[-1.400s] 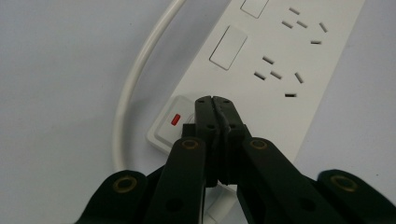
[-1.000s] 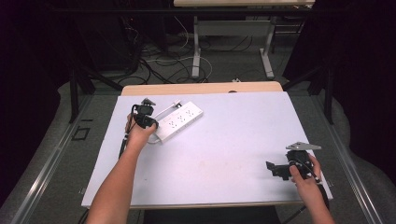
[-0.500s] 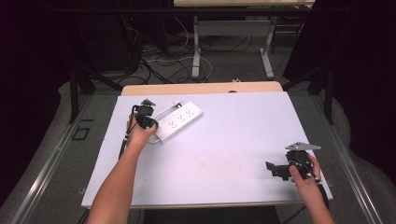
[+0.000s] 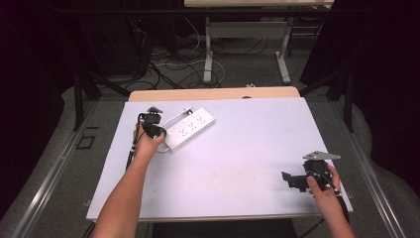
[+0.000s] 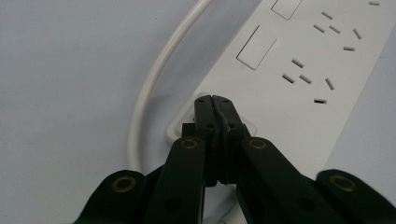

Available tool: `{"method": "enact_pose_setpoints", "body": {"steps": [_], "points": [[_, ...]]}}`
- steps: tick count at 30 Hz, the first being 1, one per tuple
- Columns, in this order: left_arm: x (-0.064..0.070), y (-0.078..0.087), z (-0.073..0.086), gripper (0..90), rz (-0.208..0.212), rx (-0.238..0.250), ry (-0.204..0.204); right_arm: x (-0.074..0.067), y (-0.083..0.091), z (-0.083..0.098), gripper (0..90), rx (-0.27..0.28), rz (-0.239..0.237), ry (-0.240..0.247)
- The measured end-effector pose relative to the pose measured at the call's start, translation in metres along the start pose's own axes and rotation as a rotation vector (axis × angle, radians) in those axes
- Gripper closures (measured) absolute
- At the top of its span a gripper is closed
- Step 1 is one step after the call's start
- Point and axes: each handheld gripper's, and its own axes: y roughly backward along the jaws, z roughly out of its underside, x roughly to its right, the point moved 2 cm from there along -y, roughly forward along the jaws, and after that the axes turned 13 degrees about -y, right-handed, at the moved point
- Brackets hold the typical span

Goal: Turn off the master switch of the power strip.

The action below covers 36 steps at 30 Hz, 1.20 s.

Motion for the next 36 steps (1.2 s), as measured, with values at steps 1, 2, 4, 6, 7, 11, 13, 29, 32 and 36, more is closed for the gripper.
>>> {"method": "enact_pose_setpoints", "body": {"steps": [1, 2, 4, 6, 7, 11, 13, 29, 32, 36], "points": [[0.000, 0.001, 0.000, 90.0, 0.011, -0.002, 0.015, 0.000, 0.000, 0.000, 0.0, 0.001, -0.001, -0.001], [-0.001, 0.001, 0.000, 90.0, 0.027, -0.010, 0.017, 0.001, 0.000, 0.000, 0.0, 0.005, 0.000, -0.001], [-0.003, 0.001, 0.000, 90.0, 0.023, -0.009, 0.022, 0.002, 0.000, -0.001, 0.0, 0.004, 0.001, 0.000], [-0.004, 0.003, 0.000, 90.0, 0.024, 0.010, 0.034, 0.002, 0.000, -0.001, 0.0, 0.005, 0.002, -0.004], [-0.006, 0.004, -0.001, 90.0, 0.022, 0.011, 0.034, 0.001, -0.001, -0.001, 0.0, 0.004, 0.000, -0.003], [-0.009, 0.007, 0.000, 90.0, 0.021, 0.012, 0.042, 0.001, -0.001, -0.001, 0.0, 0.002, -0.002, 0.002], [-0.011, 0.008, 0.000, 90.0, 0.027, 0.007, 0.044, 0.001, -0.001, -0.001, 0.0, 0.004, -0.002, 0.001], [-0.011, 0.016, -0.002, 90.0, 0.034, 0.040, 0.038, 0.004, 0.002, 0.001, 0.0, 0.007, 0.003, -0.019], [-0.008, 0.019, -0.003, 90.0, 0.043, 0.046, 0.021, 0.005, 0.003, 0.001, 0.0, 0.012, 0.002, -0.019], [-0.004, 0.024, -0.004, 90.0, 0.055, 0.057, 0.001, 0.006, 0.004, 0.001, 0.0, 0.018, 0.003, -0.015]]}}
